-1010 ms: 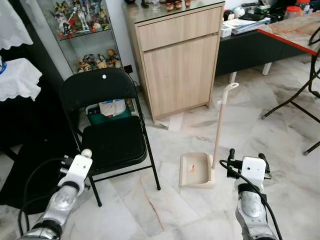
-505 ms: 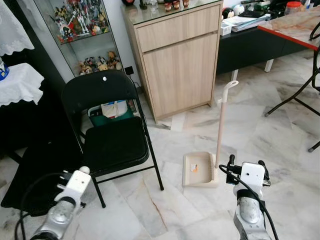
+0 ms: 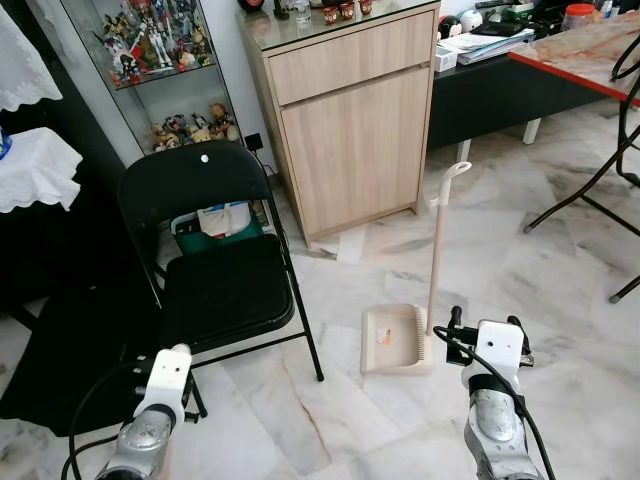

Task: Sweep floor

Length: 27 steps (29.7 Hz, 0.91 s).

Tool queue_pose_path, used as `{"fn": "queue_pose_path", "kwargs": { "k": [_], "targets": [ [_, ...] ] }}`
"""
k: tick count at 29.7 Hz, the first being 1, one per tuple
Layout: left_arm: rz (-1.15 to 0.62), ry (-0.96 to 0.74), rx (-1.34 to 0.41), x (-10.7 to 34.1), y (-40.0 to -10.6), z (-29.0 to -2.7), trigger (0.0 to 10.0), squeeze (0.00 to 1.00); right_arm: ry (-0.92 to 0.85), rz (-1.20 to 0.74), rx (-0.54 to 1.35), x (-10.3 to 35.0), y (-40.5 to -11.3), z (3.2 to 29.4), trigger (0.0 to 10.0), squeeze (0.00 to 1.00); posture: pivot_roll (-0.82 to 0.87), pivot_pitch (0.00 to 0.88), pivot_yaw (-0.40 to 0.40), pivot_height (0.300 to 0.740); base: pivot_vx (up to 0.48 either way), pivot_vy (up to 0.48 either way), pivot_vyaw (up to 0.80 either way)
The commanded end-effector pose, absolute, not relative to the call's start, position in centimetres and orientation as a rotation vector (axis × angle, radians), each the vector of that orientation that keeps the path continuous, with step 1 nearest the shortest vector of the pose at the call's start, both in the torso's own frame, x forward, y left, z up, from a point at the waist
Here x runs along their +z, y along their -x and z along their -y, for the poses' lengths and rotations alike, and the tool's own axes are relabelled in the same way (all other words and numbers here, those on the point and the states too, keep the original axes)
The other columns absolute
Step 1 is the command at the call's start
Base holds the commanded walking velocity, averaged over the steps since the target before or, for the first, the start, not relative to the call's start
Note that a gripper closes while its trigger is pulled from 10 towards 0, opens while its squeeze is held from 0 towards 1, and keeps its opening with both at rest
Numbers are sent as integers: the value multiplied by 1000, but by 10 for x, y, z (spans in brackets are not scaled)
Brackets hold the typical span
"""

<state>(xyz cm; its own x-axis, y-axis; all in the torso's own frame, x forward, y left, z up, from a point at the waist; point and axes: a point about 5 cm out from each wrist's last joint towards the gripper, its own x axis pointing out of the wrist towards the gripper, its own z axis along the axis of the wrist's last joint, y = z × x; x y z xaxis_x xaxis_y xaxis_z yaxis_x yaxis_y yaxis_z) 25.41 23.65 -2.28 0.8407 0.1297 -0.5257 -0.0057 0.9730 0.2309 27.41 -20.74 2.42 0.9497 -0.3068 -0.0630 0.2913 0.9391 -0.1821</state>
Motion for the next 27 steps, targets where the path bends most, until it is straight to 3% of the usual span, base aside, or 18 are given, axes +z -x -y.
{"fn": "queue_pose_path", "kwargs": {
  "k": [1,13,27],
  "targets": [
    [-624,-239,100,-30,-243,-244,10000,0,177,-98,-285,23,-273,206,10000,0,-194,0,114,740,0,0,0],
    [-627,-124,135,-39,-236,-229,10000,0,203,-109,-243,24,-273,215,10000,0,-206,0,43,740,0,0,0],
    [-642,-112,122,-48,-224,-221,10000,0,213,-104,-262,27,-272,229,10000,0,-182,0,39,740,0,0,0]
  ]
}}
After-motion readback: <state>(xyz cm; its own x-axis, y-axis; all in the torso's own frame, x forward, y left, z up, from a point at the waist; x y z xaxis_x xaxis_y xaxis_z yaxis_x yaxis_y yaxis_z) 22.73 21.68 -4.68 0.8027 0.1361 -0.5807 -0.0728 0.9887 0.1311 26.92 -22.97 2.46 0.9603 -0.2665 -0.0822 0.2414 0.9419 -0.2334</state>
